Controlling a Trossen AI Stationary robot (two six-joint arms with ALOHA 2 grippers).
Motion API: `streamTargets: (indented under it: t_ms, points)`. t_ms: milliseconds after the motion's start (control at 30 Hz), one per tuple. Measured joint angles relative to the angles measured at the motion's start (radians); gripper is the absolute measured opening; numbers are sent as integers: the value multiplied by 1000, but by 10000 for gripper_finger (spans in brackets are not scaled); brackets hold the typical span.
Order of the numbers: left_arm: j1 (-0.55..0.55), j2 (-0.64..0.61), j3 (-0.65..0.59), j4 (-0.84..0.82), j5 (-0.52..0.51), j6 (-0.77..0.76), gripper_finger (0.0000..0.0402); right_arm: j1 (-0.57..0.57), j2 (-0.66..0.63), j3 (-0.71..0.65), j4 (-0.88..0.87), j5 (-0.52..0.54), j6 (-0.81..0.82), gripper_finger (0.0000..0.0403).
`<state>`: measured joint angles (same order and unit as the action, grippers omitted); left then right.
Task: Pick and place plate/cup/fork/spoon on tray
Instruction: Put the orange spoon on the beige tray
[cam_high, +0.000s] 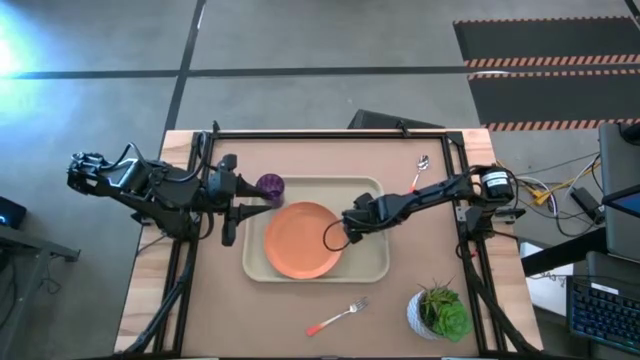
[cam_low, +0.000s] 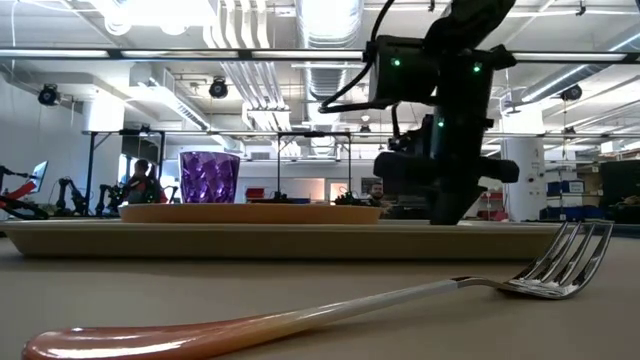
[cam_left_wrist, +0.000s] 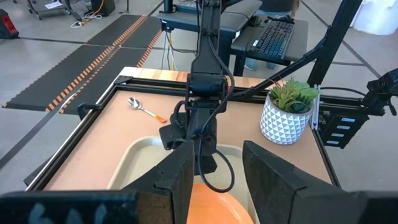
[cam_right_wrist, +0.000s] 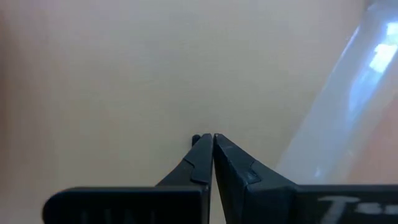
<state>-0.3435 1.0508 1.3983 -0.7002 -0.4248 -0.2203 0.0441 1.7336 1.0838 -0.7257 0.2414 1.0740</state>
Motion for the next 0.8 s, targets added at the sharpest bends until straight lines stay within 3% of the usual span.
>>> streamTargets:
  t_ms: [533, 800]
  points:
    - [0, 0, 0, 2, 0, -8, 120, 0, -25, -6, -94, 22, -38, 8]
    - [1, 0, 0, 3, 0, -8, 120, -28, -191, 14, -91, 119, -85, 8]
